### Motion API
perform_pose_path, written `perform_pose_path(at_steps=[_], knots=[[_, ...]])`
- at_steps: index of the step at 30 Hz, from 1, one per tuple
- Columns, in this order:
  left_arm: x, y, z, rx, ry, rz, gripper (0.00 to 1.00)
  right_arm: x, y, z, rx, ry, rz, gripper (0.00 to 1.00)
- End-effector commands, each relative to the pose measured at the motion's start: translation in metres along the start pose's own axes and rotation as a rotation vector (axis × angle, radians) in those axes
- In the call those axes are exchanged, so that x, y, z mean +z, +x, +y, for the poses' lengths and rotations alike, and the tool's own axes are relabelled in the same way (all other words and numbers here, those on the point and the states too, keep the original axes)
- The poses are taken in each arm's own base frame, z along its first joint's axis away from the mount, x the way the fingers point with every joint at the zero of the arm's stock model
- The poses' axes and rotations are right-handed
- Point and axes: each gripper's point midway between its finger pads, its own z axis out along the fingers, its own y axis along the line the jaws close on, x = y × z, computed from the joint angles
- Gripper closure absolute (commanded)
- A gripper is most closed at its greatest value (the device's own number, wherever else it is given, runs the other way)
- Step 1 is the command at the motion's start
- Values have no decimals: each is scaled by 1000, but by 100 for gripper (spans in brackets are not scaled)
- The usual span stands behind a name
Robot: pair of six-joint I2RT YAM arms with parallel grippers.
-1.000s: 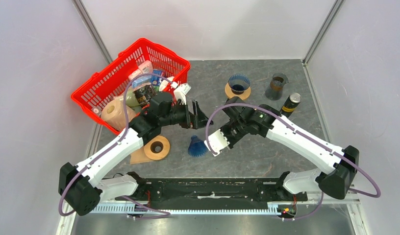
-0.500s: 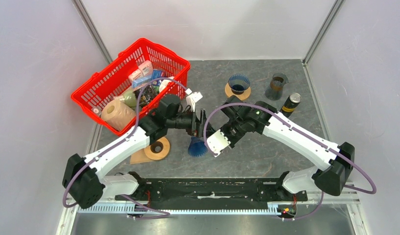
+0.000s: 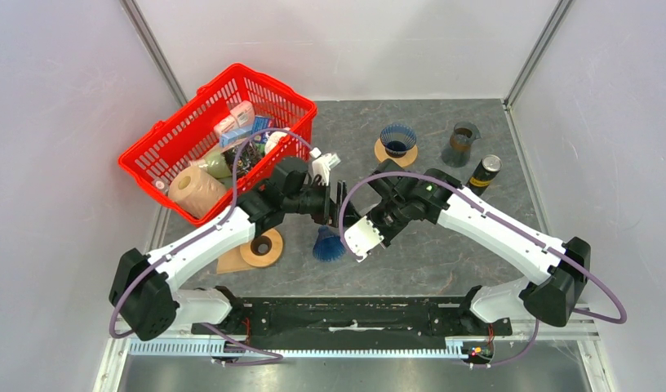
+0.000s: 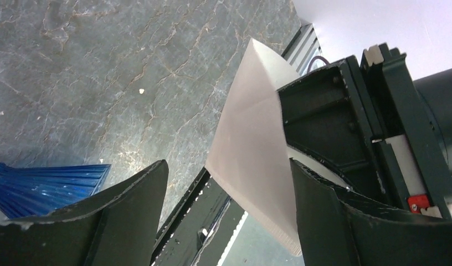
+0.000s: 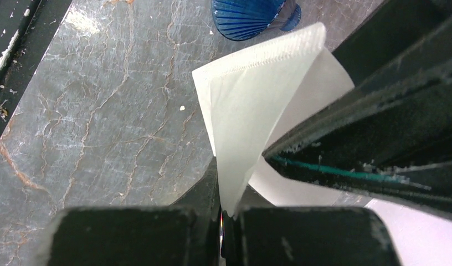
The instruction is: Place the coffee filter in the dripper
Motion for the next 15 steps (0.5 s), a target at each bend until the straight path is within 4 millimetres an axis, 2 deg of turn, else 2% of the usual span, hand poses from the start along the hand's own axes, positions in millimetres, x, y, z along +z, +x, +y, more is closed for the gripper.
perform_pose_path(at_steps=[1,3,7,9,15], knots=[[9,-17,-19,41,65,-2,18,-11,-6,-11,-50,31,-3,100],[19,-15,-30,69,110,44,22,-10,-5,-14,-55,30,6,100],[31,-5,-34,83,131,119,35,-12,-3,-16,-54,24,29,100],[32,-5,-32,88,123,122,45,-13,-1,-16,-54,26,40,100],[28,-3,-32,111,119,126,65,-19,2,-13,-45,38,61,100]])
